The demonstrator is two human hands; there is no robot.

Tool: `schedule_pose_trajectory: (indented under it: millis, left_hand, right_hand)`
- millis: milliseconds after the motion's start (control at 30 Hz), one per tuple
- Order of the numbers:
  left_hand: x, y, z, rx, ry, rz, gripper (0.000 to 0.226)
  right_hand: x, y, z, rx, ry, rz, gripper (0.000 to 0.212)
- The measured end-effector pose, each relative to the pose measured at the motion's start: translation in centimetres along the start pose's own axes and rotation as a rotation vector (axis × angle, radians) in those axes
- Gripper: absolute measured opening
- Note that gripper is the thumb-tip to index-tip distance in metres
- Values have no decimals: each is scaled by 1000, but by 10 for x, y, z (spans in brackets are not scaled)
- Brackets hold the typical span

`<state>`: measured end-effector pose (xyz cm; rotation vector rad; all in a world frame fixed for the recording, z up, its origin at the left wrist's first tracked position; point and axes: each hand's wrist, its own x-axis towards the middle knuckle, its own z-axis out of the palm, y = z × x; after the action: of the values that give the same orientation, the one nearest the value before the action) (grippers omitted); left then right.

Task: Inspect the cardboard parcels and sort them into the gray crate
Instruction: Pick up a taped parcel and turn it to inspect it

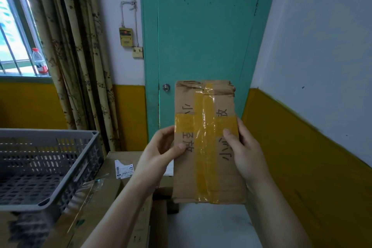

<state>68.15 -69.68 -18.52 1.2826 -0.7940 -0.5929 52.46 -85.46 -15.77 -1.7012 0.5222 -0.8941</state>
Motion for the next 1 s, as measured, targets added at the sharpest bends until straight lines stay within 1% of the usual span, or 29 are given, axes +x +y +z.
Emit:
schedule_pose_trajectory:
  millis: [67,100,167,233,300,367,433,467,600,733,900,1000]
  left_hand:
    - [-3,-3,-1,4,-150,-33,86]
    - [-3,-3,-2,0,-197,-52,89]
    - [-1,-2,0,-9,-219,-80,92]
    - [2,0,2,-4,-177,-88,91]
    - [5,2,3,-1,-144,-77,87]
    - [7,5,3,-26,-127,-75,81]
    - [9,7,3,-40,-115,-73,71]
    - [10,8,3,-35,-113,-69,68]
    - [9,5,9,-15,-94,-75,68]
    - [10,9,10,20,-47,-81,71]
    - [9,12,5,25,53,-95,59]
    - [7,14,2,33,70,-89,55]
  right_hand:
    - [3,-1,-2,51,30,51,33]
    - [3,0,-1,69,33,78,28]
    - [3,2,2,101,41,126,21]
    - [2,4,4,145,60,175,18]
    - [1,7,2,210,23,178,29]
    - [-1,8,-3,238,-89,143,42]
    - [-3,6,-6,170,-196,99,52]
    - [-2,7,-6,146,-215,84,56]
    - [-1,7,-7,149,-195,89,63]
    - [0,5,-6,143,-196,108,64]
    - [4,1,2,128,-107,87,63]
    - [6,1,9,109,-75,75,45]
